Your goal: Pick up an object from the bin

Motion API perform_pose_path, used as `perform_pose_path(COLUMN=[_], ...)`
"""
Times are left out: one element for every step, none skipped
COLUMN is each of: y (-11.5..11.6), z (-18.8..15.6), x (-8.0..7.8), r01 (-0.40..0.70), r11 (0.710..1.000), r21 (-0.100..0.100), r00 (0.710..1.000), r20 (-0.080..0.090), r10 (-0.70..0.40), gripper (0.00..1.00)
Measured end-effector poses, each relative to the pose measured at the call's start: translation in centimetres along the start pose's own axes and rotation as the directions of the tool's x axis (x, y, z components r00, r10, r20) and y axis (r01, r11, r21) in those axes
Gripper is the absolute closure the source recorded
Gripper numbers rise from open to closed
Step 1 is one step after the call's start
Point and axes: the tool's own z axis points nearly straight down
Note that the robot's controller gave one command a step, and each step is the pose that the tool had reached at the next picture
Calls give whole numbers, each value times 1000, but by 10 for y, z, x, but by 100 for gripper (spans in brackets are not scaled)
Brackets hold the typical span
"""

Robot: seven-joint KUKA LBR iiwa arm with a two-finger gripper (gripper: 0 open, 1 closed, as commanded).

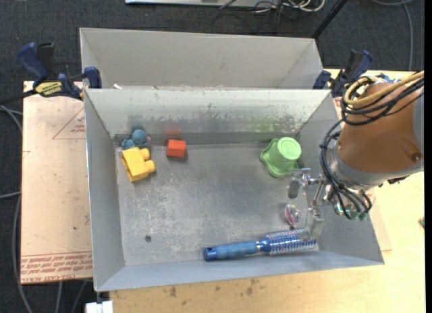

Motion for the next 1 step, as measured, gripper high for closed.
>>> perform_pose_path(y=[29], z=[113], x=[0], r01=[266], r11=[964], r21=[8], r00=[963], r20=[29], r10=[-267], gripper=[0])
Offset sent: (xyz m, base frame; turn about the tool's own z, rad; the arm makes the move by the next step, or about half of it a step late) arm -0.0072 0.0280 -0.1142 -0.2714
